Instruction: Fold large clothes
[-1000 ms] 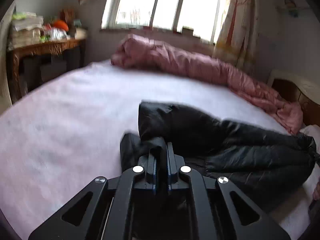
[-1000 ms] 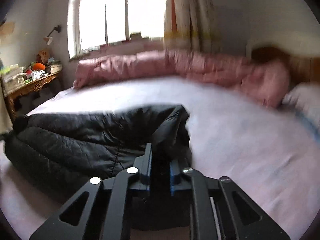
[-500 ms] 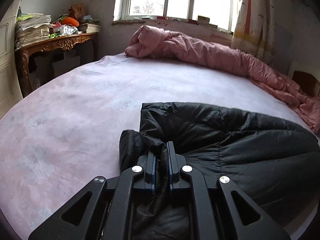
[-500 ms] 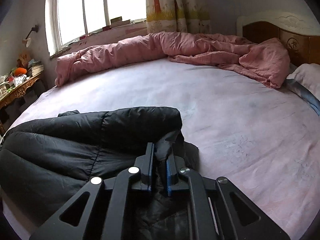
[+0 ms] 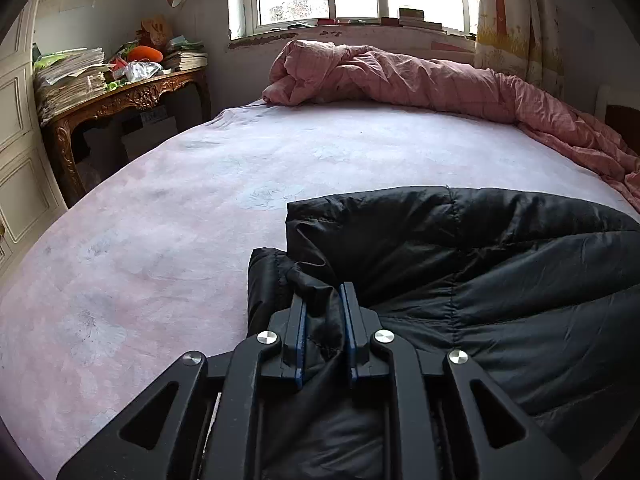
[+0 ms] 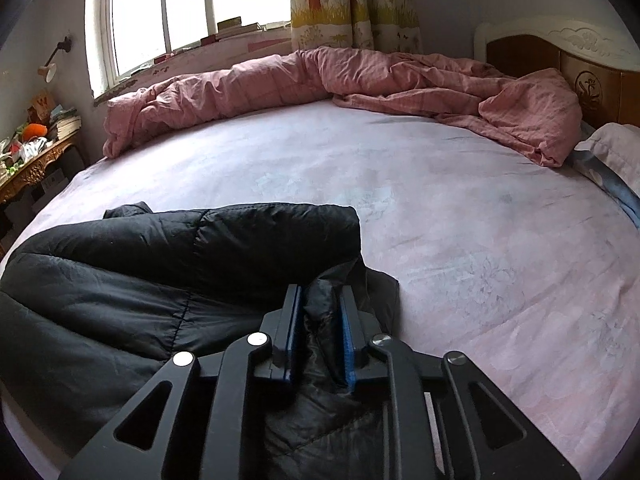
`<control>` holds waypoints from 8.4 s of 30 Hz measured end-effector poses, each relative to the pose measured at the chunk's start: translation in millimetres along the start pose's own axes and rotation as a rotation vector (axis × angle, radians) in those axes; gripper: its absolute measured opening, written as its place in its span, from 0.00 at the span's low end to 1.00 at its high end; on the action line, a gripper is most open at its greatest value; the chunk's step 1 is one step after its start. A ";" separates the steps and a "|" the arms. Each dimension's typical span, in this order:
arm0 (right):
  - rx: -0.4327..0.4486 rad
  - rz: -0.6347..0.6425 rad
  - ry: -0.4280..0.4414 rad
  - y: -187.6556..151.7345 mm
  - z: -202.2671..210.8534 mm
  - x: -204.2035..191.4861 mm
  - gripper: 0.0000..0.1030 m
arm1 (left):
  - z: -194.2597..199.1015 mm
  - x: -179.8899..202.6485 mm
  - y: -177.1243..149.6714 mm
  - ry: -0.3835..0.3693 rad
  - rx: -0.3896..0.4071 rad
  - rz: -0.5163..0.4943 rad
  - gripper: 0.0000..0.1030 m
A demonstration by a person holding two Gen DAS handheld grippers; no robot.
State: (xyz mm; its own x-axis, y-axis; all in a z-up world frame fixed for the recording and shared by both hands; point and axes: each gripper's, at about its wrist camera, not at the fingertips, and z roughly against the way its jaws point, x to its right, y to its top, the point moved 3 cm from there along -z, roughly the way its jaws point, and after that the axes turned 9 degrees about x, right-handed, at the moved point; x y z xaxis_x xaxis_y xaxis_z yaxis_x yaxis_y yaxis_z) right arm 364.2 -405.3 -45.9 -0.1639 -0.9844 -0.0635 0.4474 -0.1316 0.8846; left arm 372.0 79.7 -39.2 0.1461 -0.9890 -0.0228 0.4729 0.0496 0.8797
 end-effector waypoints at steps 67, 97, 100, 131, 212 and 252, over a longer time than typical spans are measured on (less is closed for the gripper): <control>0.142 0.011 0.380 1.3 115.6 -91.3 0.17 | 70.9 94.7 -29.8 -0.182 0.058 -0.184 0.86; -0.149 -0.069 0.317 -47.3 25.6 -156.2 0.02 | 79.6 96.0 -28.1 -0.217 0.105 -0.179 0.84; -0.078 -0.078 0.308 -45.4 57.4 -142.8 0.24 | 73.7 98.5 -28.8 -0.202 0.081 -0.190 0.84; -0.018 -0.674 0.146 -62.3 50.1 36.8 0.34 | 74.0 97.8 -33.5 -0.210 0.070 -0.185 0.93; -0.030 -0.730 0.331 -41.4 58.2 42.8 0.86 | 27.5 286.7 -15.1 -0.483 -0.172 -0.085 0.08; 0.185 0.372 0.379 -40.9 136.1 -261.1 0.31 | 103.5 30.8 18.2 -0.478 0.047 0.083 0.07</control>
State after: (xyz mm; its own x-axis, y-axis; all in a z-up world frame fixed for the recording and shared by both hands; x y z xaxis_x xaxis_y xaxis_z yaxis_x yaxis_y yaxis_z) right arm 269.0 -127.0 -2.6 0.3180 -0.9382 0.1365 0.2478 0.2212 0.9432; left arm 295.1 35.7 25.3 -0.2388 -0.9357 0.2596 0.4352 0.1359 0.8900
